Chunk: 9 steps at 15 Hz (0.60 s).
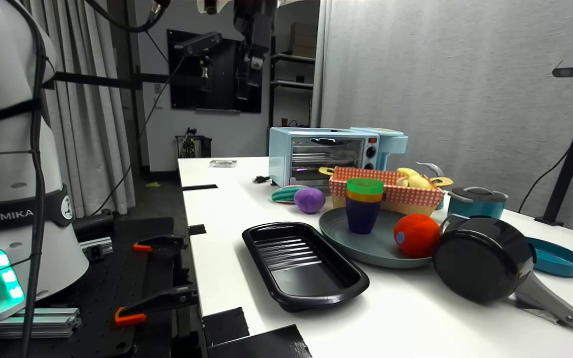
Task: Flip the pot and take the tomato and put it in
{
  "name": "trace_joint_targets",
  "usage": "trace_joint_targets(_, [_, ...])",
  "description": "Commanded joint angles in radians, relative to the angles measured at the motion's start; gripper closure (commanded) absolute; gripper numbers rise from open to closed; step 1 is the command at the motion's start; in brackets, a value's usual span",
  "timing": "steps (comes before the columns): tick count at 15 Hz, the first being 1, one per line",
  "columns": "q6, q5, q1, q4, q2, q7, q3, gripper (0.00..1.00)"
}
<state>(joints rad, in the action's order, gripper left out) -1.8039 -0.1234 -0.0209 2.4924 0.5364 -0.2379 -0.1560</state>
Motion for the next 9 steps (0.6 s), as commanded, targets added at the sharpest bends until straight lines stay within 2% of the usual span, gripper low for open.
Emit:
trace_joint_targets(1, [-0.064,-0.035,0.014,-0.027,-0.048,0.029,0.04,0.0])
trace_joint_targets(9, [-0.245,-0.06,0.066,-0.097,-0.192,0.051,0.122,0.0])
